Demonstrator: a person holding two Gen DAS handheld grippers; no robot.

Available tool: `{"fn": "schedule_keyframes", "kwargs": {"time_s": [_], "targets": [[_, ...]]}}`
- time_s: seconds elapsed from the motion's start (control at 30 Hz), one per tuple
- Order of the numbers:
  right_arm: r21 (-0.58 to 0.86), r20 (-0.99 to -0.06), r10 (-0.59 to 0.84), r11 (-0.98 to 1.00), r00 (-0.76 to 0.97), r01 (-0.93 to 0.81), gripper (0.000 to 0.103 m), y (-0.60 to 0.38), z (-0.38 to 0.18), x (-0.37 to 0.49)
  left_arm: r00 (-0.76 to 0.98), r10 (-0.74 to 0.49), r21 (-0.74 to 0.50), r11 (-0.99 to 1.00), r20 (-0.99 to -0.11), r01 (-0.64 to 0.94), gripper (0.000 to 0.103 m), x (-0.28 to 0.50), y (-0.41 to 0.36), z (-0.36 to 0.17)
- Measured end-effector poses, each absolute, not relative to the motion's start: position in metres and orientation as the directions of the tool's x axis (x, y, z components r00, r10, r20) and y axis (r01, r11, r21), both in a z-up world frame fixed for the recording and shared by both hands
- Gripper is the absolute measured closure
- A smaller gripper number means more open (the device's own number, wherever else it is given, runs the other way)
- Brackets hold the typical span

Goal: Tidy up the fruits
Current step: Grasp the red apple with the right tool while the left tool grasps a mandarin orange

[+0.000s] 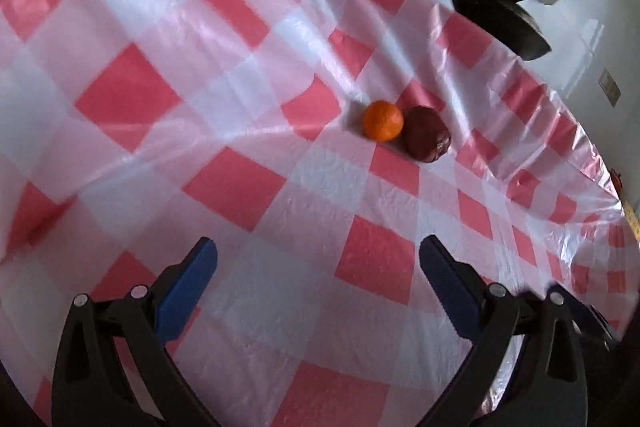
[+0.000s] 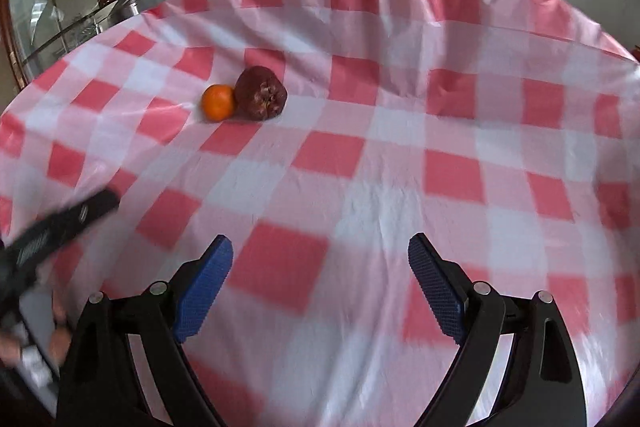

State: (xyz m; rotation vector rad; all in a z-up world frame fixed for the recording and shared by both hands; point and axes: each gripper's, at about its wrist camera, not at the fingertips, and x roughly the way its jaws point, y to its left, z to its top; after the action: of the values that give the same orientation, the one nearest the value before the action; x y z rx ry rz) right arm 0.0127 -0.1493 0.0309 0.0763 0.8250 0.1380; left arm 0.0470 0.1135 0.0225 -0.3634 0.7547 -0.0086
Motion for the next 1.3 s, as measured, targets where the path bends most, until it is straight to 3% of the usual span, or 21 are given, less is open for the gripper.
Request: {"fn": "schedule_keyframes", "kwargs": {"time_s": [0.1, 0.2, 0.53, 0.67, 0.73, 0.97, 1.2, 1.3], "targets": [[0.106, -0.741, 0.152, 0.988, 0.654, -0.110, 0.016, -0.134, 0.027, 0.053, 0.756, -0.195, -0.381, 0.921, -0.625, -0.077, 0.002, 0.038, 0.121, 0.025], [0.067, -0.767, 0.140, 0.988, 0.626, -0.139, 0.016, -0.115, 0.021, 0.087, 0.745, -0.209, -0.421, 0.901, -0.634, -0.105, 0.002, 0.041, 0.128, 0.021], [-0.060, -0.797, 0.053, 0.984, 0.602, -0.166, 0.025, -0.067, 0.011, 0.186, 0.751, -0.209, -0.415, 0.905, -0.627, -0.095, 0.002, 0.038, 0.125, 0.022], [-0.010, -0.801, 0.097, 0.985, 0.591, -0.174, 0.033, -0.060, 0.008, 0.204, 0.749, -0.205, -0.410, 0.907, -0.631, -0.097, 0.002, 0.038, 0.124, 0.023], [0.042, -0.792, 0.156, 0.978, 0.590, -0.202, 0.051, -0.060, 0.009, 0.201, 0.748, -0.202, -0.409, 0.907, -0.633, -0.102, 0.002, 0.039, 0.125, 0.023], [0.279, -0.732, 0.247, 0.959, 0.634, -0.052, 0.051, -0.124, 0.016, 0.133, 0.747, -0.197, -0.407, 0.907, -0.634, -0.106, 0.002, 0.037, 0.125, 0.023], [0.326, -0.702, 0.091, 0.923, 0.707, 0.204, 0.051, -0.211, 0.013, 0.064, 0.741, -0.199, -0.391, 0.915, -0.642, -0.094, 0.002, 0.039, 0.121, 0.023], [0.398, -0.681, 0.107, 0.884, 0.724, 0.244, 0.051, -0.234, 0.006, 0.063, 0.726, -0.213, -0.371, 0.926, -0.654, -0.063, 0.002, 0.041, 0.116, 0.022]]}}
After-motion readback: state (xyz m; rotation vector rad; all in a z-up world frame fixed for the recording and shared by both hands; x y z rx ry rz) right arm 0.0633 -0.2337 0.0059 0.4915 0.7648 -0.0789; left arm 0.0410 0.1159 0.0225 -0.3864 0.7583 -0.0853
